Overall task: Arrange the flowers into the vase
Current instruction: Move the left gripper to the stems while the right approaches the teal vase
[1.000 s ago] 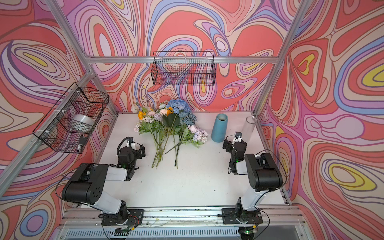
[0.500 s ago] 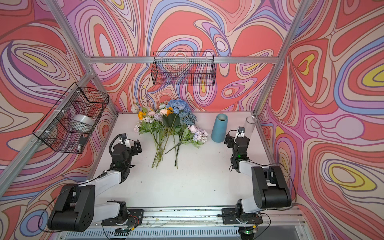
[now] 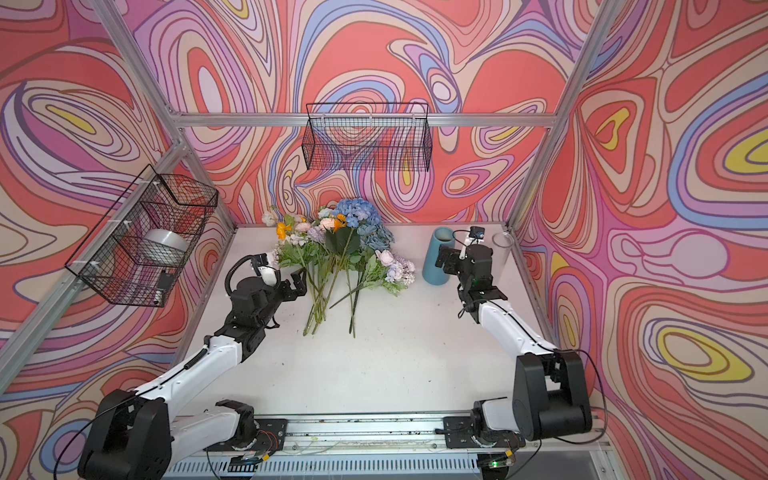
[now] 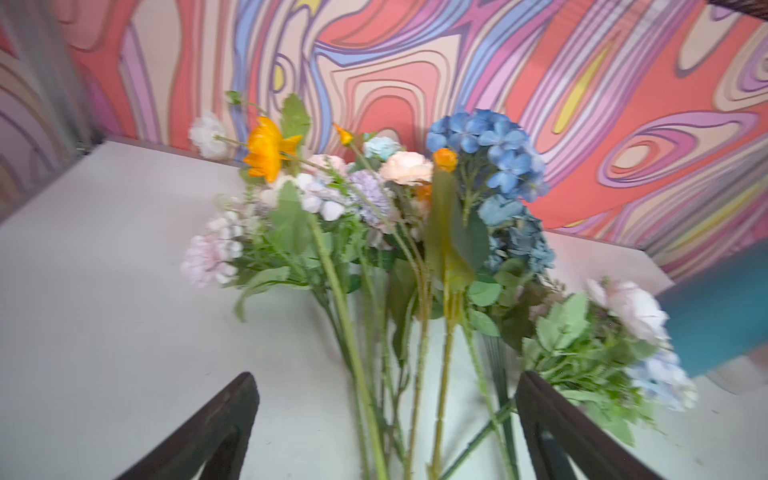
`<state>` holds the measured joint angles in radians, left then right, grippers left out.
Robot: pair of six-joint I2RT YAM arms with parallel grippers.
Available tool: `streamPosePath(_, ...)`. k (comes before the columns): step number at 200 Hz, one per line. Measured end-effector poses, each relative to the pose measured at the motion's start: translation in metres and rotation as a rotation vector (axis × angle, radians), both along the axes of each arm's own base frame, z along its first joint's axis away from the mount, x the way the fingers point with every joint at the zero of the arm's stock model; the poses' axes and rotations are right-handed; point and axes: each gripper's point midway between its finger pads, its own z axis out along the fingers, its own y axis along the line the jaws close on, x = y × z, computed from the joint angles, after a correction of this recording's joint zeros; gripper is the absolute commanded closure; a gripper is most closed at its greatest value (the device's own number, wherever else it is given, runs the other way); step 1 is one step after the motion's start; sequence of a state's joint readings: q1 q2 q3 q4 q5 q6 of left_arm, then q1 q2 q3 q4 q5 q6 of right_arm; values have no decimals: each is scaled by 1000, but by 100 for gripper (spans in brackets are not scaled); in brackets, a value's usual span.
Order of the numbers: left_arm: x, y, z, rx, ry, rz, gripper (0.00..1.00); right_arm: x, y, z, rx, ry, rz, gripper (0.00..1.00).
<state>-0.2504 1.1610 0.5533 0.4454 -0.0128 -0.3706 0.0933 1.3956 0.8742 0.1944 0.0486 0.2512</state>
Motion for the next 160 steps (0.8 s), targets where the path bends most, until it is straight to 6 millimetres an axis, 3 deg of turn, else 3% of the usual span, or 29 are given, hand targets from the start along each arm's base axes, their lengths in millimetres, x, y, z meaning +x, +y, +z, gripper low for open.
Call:
streamPosePath(32,-1,-20,-11,-85,49,-63,1,18,11,-5,20,44,31,2)
streamPosePath(112,0,-33,-25,-186,109,-98,0,53,26,-18,-107,89,26,2)
streamPosePath(160,-1,-30,-28,-201,117,-80,0,59,20,-26,-179,108,-2,32)
